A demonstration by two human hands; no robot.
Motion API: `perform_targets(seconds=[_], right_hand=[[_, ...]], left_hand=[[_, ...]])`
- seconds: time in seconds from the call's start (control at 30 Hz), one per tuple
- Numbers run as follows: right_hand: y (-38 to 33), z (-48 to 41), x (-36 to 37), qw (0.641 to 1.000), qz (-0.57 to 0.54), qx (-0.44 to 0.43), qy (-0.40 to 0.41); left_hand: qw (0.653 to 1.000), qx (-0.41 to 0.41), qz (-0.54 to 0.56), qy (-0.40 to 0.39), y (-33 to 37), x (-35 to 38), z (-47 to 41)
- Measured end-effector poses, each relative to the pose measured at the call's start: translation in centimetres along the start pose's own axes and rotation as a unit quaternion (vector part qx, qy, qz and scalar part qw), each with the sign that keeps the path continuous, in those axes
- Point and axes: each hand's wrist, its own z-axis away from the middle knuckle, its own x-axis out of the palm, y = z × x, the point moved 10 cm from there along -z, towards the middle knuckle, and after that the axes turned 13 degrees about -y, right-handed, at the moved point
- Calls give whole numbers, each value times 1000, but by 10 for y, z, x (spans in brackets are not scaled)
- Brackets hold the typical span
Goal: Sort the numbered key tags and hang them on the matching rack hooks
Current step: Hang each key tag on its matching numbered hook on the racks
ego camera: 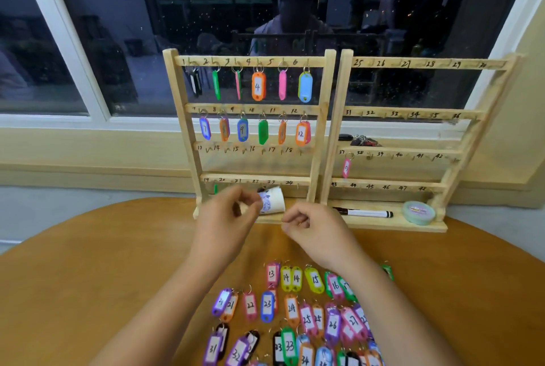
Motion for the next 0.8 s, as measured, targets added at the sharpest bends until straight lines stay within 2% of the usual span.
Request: perform_targets(seconds=[0.13, 0.23, 0.37, 0.5, 0.8], right_hand=[[11, -4, 26, 996, 54, 35, -56], [18, -6, 41, 990, 103, 46, -88], [24, -6, 50, 981, 152, 57, -101], [26, -7, 54, 975, 185, 55, -114], [26, -6, 59, 970, 212, 64, -103]], left_hand=[[992, -87, 1, -91, -55, 37, 29], [981, -117, -2, -153, -76, 58, 40], [976, -125, -25, -175, -85, 67, 41], [970, -98, -68, -211, -77, 77, 42], [965, -99, -90, -224, -73, 85, 41]])
